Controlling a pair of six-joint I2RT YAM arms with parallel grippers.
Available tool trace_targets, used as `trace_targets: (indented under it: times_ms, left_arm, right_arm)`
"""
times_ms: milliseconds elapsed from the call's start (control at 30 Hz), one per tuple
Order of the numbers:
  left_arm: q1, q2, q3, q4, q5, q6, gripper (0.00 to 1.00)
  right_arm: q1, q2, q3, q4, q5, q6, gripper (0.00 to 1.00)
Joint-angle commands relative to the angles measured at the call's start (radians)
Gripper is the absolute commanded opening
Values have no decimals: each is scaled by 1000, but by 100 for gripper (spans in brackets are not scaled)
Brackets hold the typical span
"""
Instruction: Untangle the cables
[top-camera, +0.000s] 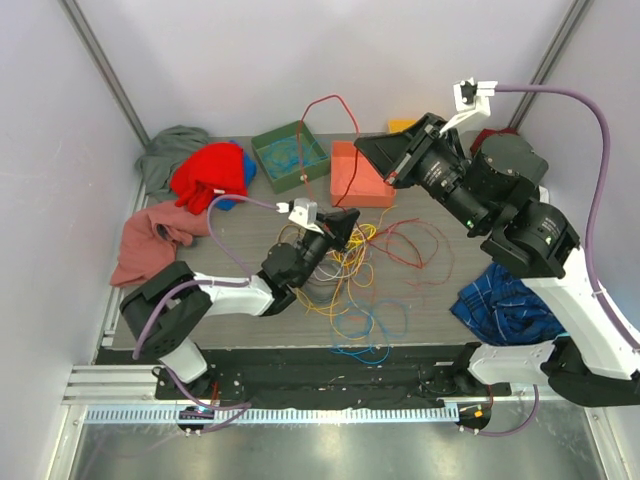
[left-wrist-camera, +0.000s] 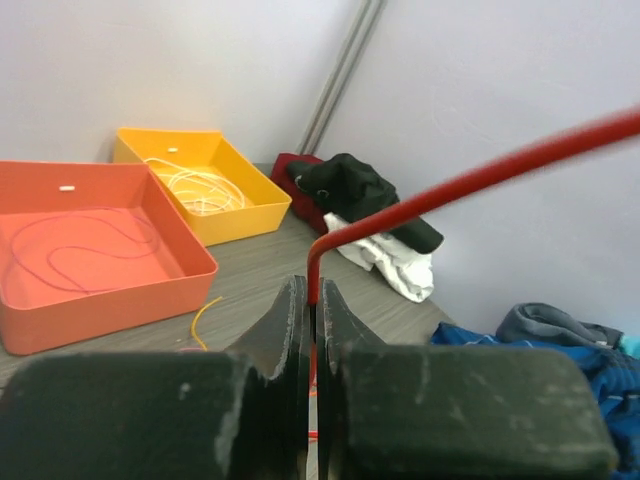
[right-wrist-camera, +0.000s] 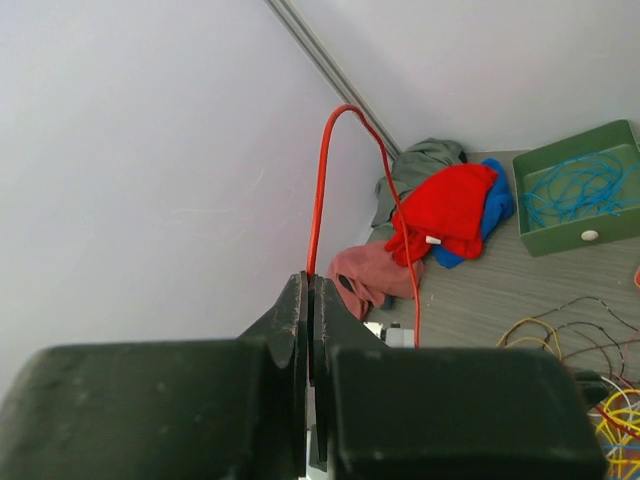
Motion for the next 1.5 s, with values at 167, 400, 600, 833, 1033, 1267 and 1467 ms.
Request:
trace_targets:
  times_ms: [167,400,600,833,1033,1267,1467]
  left_arm:
    - [1,-397,76,-524,82,-6,0]
    - [10,-661,420,-1161,39,77,0]
    - [9,-588,760,-1483,58,80,0]
    - [9,-488,1010,-1531,35,140,0]
    - [10,-339,1295,-1586,44,195,0]
    - [10,-235,1456,-1577,50,240,0]
    - [9,-198,1513,-1568,49,261,0]
  right_arm:
    - [5,-178,-199,73,184,-39,1]
    - [7,-292,-417,92,228,-43,52]
    - [5,-334,-575,95,248,-36,59]
    - [5,-381,-758,210,137,-45,58]
    - [5,-398,-867,309,-28,-45,60]
    - [5,-435,-954,354,-61,-36,61]
    - [4,-467,-1035,372,-87,-63,60]
